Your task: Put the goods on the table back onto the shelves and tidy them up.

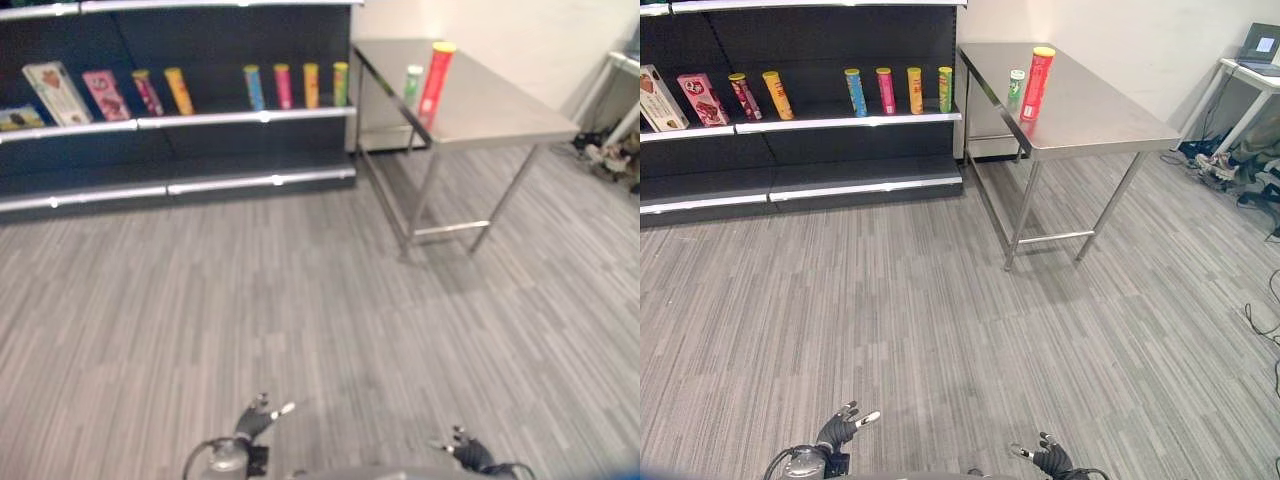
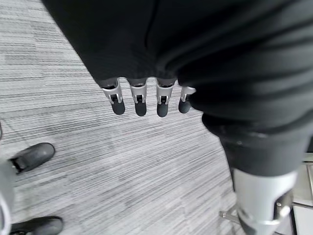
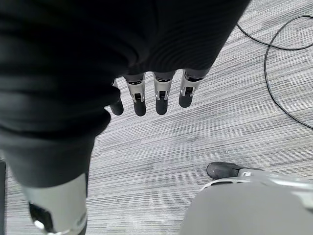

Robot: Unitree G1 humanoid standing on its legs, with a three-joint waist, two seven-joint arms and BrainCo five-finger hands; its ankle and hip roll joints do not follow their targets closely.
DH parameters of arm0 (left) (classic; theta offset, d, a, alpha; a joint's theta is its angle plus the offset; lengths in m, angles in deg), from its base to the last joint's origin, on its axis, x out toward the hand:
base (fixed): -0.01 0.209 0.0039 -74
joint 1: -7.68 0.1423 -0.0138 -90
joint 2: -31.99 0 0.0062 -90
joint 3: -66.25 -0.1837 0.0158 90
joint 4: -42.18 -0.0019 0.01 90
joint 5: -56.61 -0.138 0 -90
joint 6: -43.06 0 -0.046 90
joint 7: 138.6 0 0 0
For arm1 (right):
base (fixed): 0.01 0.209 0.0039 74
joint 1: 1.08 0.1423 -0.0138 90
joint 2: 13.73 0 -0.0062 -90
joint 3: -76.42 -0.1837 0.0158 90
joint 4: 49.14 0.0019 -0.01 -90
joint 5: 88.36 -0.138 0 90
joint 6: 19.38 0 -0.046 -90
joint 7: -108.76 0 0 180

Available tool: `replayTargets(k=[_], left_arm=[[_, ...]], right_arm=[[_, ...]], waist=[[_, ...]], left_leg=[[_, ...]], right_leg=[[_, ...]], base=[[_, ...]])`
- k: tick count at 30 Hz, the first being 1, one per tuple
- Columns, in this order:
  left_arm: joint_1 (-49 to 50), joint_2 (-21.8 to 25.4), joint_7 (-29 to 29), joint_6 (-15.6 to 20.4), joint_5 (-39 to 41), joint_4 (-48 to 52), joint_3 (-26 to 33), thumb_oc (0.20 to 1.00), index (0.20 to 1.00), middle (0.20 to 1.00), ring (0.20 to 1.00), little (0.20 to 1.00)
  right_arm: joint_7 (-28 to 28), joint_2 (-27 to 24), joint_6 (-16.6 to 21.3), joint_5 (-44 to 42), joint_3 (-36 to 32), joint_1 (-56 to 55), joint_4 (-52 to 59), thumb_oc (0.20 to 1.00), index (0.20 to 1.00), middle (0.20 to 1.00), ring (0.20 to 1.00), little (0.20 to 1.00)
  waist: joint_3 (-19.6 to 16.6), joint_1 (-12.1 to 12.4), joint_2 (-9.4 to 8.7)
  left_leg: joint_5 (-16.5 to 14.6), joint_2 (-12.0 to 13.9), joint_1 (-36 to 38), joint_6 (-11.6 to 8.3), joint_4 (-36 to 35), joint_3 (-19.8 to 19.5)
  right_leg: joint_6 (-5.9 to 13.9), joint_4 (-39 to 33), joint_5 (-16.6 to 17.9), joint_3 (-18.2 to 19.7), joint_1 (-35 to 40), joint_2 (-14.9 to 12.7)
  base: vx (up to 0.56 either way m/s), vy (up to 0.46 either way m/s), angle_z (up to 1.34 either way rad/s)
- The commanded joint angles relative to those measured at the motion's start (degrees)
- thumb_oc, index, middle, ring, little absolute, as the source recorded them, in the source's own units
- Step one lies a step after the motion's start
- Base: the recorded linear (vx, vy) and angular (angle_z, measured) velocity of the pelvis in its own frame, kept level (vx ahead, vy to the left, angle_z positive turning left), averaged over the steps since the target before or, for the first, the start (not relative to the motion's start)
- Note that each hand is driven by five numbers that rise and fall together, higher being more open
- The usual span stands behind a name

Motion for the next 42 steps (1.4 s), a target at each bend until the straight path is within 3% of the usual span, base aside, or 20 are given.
replayTargets(k=[1,3,7,9,13,16,19,20,21,22,23,26,28,30,33,34,36,38,39,42], left_arm=[[-3.4,0.6,0.5,1.9,-1.0,-1.5,1.0,1.000,1.000,1.000,1.000,1.000],[-3.6,0.7,0.4,1.7,-1.0,-2.1,1.2,1.000,1.000,1.000,1.000,1.000],[-3.5,0.7,0.2,1.9,-0.6,-1.4,0.9,1.000,1.000,1.000,1.000,1.000],[-4.2,0.8,0.0,2.0,-0.2,-1.0,0.6,1.000,1.000,1.000,1.000,1.000],[-5.1,0.6,0.0,2.2,0.1,-0.2,0.2,1.000,1.000,1.000,1.000,1.000],[-5.3,0.2,-0.1,2.4,0.1,0.3,0.3,1.000,1.000,1.000,1.000,1.000],[-4.9,-0.1,-0.8,2.5,-0.4,1.6,-0.7,1.000,1.000,1.000,1.000,1.000],[-5.0,-0.6,-1.0,2.5,-0.4,2.0,-1.3,1.000,1.000,1.000,1.000,1.000],[-5.0,-0.6,-1.0,2.5,-0.4,2.0,-1.3,1.000,1.000,1.000,1.000,1.000],[-5.1,-0.8,-0.8,2.5,0.0,1.7,-1.4,1.000,1.000,1.000,1.000,1.000],[-5.2,-1.1,-1.0,2.5,1.4,2.0,-1.5,1.000,1.000,1.000,1.000,1.000],[-5.0,-1.0,-1.1,2.2,1.7,2.1,-1.8,1.000,1.000,1.000,1.000,1.000],[-5.0,-0.6,-1.0,1.9,2.0,2.6,-1.6,1.000,1.000,1.000,1.000,1.000],[-5.4,-0.5,-0.7,1.8,1.8,2.1,-1.4,1.000,1.000,1.000,1.000,1.000],[-5.2,-0.5,-0.7,1.8,1.9,1.8,-1.1,1.000,1.000,1.000,1.000,1.000],[-5.0,-0.4,-0.6,1.8,1.7,1.7,-1.1,1.000,1.000,1.000,1.000,1.000],[-3.8,-0.4,-0.6,1.9,1.3,1.3,-1.0,1.000,1.000,1.000,1.000,1.000],[-3.4,-0.3,-0.6,2.0,1.1,1.3,-1.1,1.000,1.000,1.000,1.000,1.000],[-3.5,-0.3,-0.6,2.0,1.1,1.3,-1.1,1.000,1.000,1.000,1.000,1.000],[-3.1,-0.2,-0.5,2.1,0.9,1.0,-0.9,1.000,1.000,1.000,1.000,1.000]], right_arm=[[-0.8,-0.1,0.6,0.6,-0.1,3.3,-0.9,1.000,1.000,1.000,1.000,1.000],[-1.1,-0.2,0.5,0.1,-0.4,2.6,-1.3,1.000,1.000,1.000,1.000,1.000],[-1.1,-0.4,0.5,-0.2,-0.9,2.1,-1.9,1.000,1.000,1.000,1.000,1.000],[-1.0,-0.8,0.5,-0.6,-1.5,2.0,-1.6,1.000,1.000,1.000,1.000,1.000],[-1.1,-0.8,0.2,0.0,-1.7,1.8,-1.0,1.000,1.000,1.000,1.000,1.000],[-1.5,-0.6,0.0,1.0,-1.8,0.9,-0.6,1.000,1.000,1.000,1.000,1.000],[-2.0,-1.1,-0.1,1.7,-2.3,-1.1,-0.2,1.000,1.000,1.000,1.000,1.000],[-2.3,-2.1,-0.1,1.8,-2.4,-0.9,-0.6,1.000,1.000,1.000,1.000,1.000],[-2.3,-2.0,-0.1,1.8,-2.4,-0.9,-0.6,1.000,1.000,1.000,1.000,1.000],[-2.2,-2.7,0.0,1.9,-2.3,-0.5,-0.8,1.000,1.000,1.000,1.000,1.000],[-1.9,-3.7,0.5,0.8,-2.3,0.1,-0.1,1.000,1.000,1.000,1.000,1.000],[-1.4,-5.5,1.4,-1.3,-2.8,0.7,2.2,1.000,1.000,1.000,1.000,1.000],[-1.1,-6.2,1.4,-1.8,-2.5,1.1,3.3,1.000,1.000,1.000,1.000,1.000],[-0.9,-6.5,1.1,-1.9,-2.0,1.9,3.8,1.000,1.000,1.000,1.000,1.000],[-1.0,-6.1,1.1,-2.0,-1.5,1.9,3.7,1.000,1.000,1.000,1.000,1.000],[-1.1,-6.0,1.1,-2.0,-1.4,1.8,3.7,1.000,1.000,1.000,1.000,1.000],[-1.2,-5.5,1.1,-1.2,-0.9,1.7,3.2,1.000,1.000,1.000,1.000,1.000],[-1.0,-5.3,1.3,-0.7,-0.6,1.5,2.7,1.000,1.000,1.000,1.000,1.000],[-1.0,-5.3,1.3,-0.7,-0.6,1.5,2.7,1.000,1.000,1.000,1.000,1.000],[-0.6,-4.7,1.5,-0.1,-0.5,1.7,0.9,1.000,1.000,1.000,1.000,1.000]], waist=[[3.1,-0.4,-0.01],[4.2,-1.5,0.19],[4.9,-2.4,1.07],[5.2,-3.1,1.24],[6.0,-4.6,0.45],[6.2,-5.6,0.43],[5.4,-6.4,0.53],[5.2,-6.9,1.24],[5.0,-6.9,1.11],[4.9,-7.1,1.75],[4.8,-6.9,2.60],[4.2,-6.7,1.66],[4.9,-5.9,0.64],[5.4,-4.6,-0.54],[5.4,-3.1,-0.90],[5.3,-2.5,-0.95],[5.2,-0.8,-0.84],[5.3,0.1,-0.40],[5.2,0.1,-0.42],[5.6,1.5,0.36]], left_leg=[[-4.2,-2.0,2.5,-0.93,0.3,-4.7],[-4.9,-2.8,4.0,-0.10,0.3,-6.0],[-5.6,-2.7,5.1,-0.05,0.3,-6.3],[-6.9,-2.8,5.9,-0.78,0.3,-7.0],[-9.5,-2.9,9.6,-2.49,0.3,-8.1],[-11.4,-2.5,13.0,-3.87,0.3,-8.4],[-12.9,-2.4,16.1,-4.64,0.5,-10.5],[-11.2,-0.7,15.8,-6.13,4.0,-12.0],[-11.1,-0.8,15.6,-6.11,4.0,-12.1],[-8.5,0.5,14.8,-7.30,6.7,-13.1],[-2.4,2.0,12.1,-9.94,14.1,-13.7],[7.4,4.4,5.0,-13.37,31.5,-12.5],[8.6,7.7,2.3,-12.80,41.0,-8.7],[7.4,8.3,-0.5,-11.82,44.7,-6.5],[5.2,7.5,-4.7,-10.74,43.0,-6.1],[4.7,7.5,-6.7,-10.21,39.7,-5.8],[3.0,7.3,-10.0,-8.43,25.5,-6.8],[4.4,6.2,-10.8,-8.45,13.2,-8.5],[4.6,6.2,-10.7,-8.45,12.9,-8.5],[9.1,5.4,-13.0,-9.28,2.0,-9.4]], right_leg=[[8.46,15.3,-1.4,0.5,-5.1,-8.6],[8.23,23.3,2.3,2.6,-9.2,-8.6],[7.56,26.4,2.4,3.8,-12.7,-7.9],[7.26,18.7,1.6,3.1,-13.8,-8.4],[9.46,1.4,6.0,0.0,-15.2,-10.7],[10.94,-3.8,7.9,-2.7,-16.8,-11.2],[10.94,-4.1,9.1,-3.8,-16.4,-11.3],[9.66,-4.5,9.7,-2.7,-14.4,-9.8],[9.66,-4.5,9.7,-2.6,-14.5,-9.9],[8.91,-4.2,9.8,-2.3,-13.7,-8.8],[7.15,-4.3,8.7,-2.9,-11.3,-6.7],[3.52,-4.9,4.4,-3.7,-6.0,-5.1],[1.21,-4.9,1.5,-3.6,-2.1,-3.7],[0.36,-4.9,-0.1,-2.7,0.7,-3.1],[0.09,-4.9,-1.4,-1.5,2.8,-2.2],[0.36,-4.9,-2.2,-0.9,3.6,-1.7],[1.19,-4.9,-4.2,0.5,5.9,-0.9],[1.56,-4.9,-5.5,1.2,7.5,-0.2],[1.56,-4.9,-5.5,1.2,7.4,-0.2],[1.20,-4.9,-7.4,3.2,10.6,1.7]], base=[[0.09,0.157,-0.01],[0.14,0.138,0.10],[0.15,0.033,0.34],[0.26,-0.078,0.08],[0.32,-0.129,0.02],[0.39,-0.149,0.24],[0.48,-0.265,0.53],[0.40,-0.285,0.97],[0.42,-0.340,1.13],[0.32,-0.331,0.97],[0.44,-0.428,0.60],[0.38,-0.388,0.13],[0.35,-0.352,-0.07],[0.33,-0.264,-0.29],[0.27,-0.134,-0.30],[0.32,-0.064,-0.18],[0.42,-0.042,-0.30],[0.29,0.005,-0.33],[0.28,-0.014,-0.10],[0.37,-0.029,-0.12]])
